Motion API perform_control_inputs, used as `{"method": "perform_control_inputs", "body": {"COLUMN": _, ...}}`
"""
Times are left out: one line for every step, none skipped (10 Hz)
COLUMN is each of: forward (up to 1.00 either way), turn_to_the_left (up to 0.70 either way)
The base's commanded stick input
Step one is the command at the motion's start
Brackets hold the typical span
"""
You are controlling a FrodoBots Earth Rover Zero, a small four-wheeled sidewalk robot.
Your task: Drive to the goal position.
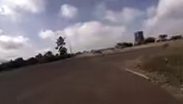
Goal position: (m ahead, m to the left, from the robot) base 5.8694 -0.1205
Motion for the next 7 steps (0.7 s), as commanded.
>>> {"method": "perform_control_inputs", "body": {"forward": 1.00, "turn_to_the_left": 0.00}}
{"method": "perform_control_inputs", "body": {"forward": 1.00, "turn_to_the_left": 0.00}}
{"method": "perform_control_inputs", "body": {"forward": 1.00, "turn_to_the_left": 0.00}}
{"method": "perform_control_inputs", "body": {"forward": 1.00, "turn_to_the_left": 0.00}}
{"method": "perform_control_inputs", "body": {"forward": 1.00, "turn_to_the_left": 0.00}}
{"method": "perform_control_inputs", "body": {"forward": 1.00, "turn_to_the_left": 0.00}}
{"method": "perform_control_inputs", "body": {"forward": 1.00, "turn_to_the_left": 0.00}}
